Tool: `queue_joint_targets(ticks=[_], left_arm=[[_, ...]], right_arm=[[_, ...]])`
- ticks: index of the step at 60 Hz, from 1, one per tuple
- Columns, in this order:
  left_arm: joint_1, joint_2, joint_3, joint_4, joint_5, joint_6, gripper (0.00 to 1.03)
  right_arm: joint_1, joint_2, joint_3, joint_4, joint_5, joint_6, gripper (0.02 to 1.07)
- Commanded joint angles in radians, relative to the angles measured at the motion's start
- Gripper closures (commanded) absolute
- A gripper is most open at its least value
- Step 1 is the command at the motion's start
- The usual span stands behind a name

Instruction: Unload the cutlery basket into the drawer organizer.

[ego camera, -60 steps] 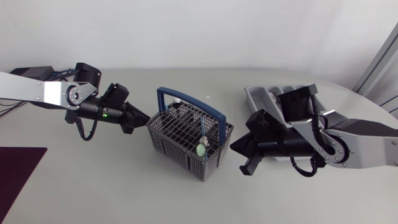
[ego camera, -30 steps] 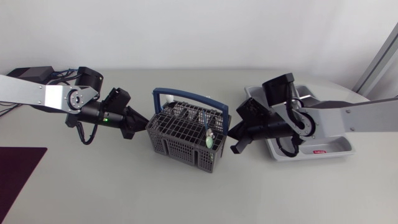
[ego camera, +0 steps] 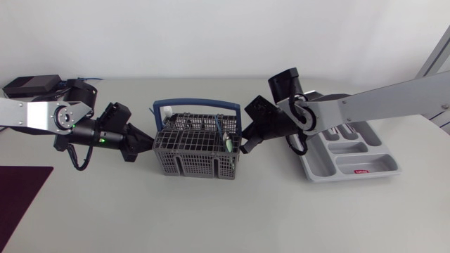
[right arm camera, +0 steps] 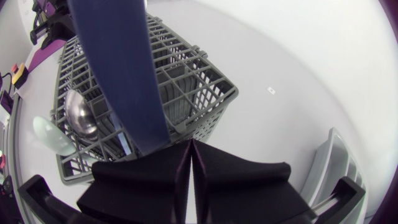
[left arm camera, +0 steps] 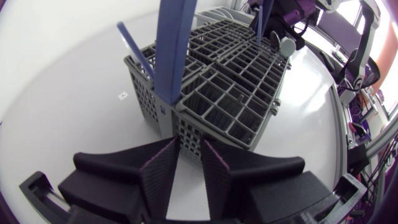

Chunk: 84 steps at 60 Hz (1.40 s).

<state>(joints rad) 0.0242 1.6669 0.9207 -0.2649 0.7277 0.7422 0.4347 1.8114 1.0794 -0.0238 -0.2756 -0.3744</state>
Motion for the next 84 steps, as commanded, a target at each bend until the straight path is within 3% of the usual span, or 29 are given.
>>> queue_joint_targets(ticks=[1,17,24,29,32,37,41,56,74,84], left_arm=[[-0.012,0.008,0.023,0.004,0.039,0.023,0.71],[-0.023,0.014,0.026,0.004,0.038,0.025,0.71],[0.025,0.013,0.03,0.001,0.038,0.031,0.71],[0.063,0.005,0.033,-0.019,0.038,0.042,0.71],[0.089,-0.01,0.032,-0.04,0.038,0.059,0.71],[0.122,-0.041,0.027,-0.074,0.038,0.082,0.71],[0.137,-0.073,0.023,-0.097,0.038,0.092,0.71],[0.123,-0.253,0.01,-0.224,0.039,0.114,0.7],[-0.056,-0.392,-0.011,-0.258,0.038,0.039,0.69],[-0.093,-0.407,0.01,-0.255,0.036,-0.003,0.64]], right_arm=[[0.036,0.019,0.047,0.001,-0.027,0.012,1.01],[0.009,-0.007,0.007,-0.002,-0.014,0.008,1.01],[-0.014,-0.03,-0.039,0.016,-0.001,0.006,0.97],[-0.033,-0.057,-0.073,0.027,0.019,0.003,0.78],[-0.05,-0.081,-0.098,0.027,0.027,-0.001,0.56],[-0.079,-0.135,-0.147,0.027,0.033,-0.012,0.29],[-0.106,-0.184,-0.19,0.027,0.033,-0.026,0.16],[-0.198,-0.432,-0.374,-0.004,-0.017,-0.08,0.15],[-0.218,-0.679,-0.516,-0.076,-0.094,-0.1,0.15],[-0.209,-0.751,-0.549,-0.123,-0.106,-0.113,0.15]])
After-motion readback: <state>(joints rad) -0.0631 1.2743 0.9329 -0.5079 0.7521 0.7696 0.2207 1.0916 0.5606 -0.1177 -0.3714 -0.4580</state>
